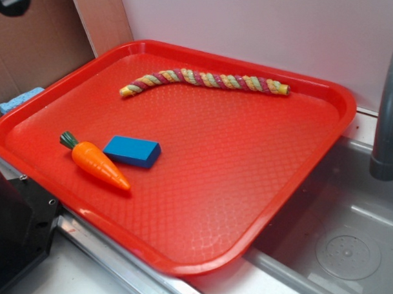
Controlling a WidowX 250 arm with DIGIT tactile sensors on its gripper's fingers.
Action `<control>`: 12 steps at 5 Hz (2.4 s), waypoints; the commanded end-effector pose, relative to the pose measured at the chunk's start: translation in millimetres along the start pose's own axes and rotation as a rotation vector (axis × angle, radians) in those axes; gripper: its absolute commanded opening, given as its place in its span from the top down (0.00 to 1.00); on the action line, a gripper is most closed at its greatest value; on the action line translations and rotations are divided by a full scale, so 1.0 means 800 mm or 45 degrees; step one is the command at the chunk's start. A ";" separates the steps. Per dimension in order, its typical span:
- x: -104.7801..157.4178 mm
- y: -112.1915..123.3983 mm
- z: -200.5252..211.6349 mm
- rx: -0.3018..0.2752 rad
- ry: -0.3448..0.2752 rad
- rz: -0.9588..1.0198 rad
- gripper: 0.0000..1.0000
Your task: Grab the multicolored rope.
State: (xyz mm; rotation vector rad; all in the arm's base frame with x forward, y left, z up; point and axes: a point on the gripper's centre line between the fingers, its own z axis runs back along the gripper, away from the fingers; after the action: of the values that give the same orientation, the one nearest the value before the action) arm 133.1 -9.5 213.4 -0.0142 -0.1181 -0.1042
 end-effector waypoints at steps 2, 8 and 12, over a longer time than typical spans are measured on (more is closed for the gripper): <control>0.094 0.051 -0.076 -0.114 -0.100 -0.590 0.00; 0.189 0.123 -0.245 -0.008 0.044 -0.679 0.00; 0.187 0.108 -0.278 0.081 0.131 -0.707 1.00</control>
State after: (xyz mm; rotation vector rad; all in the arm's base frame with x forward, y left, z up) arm 314.3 60.6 12.2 0.0850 -0.0106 -0.6587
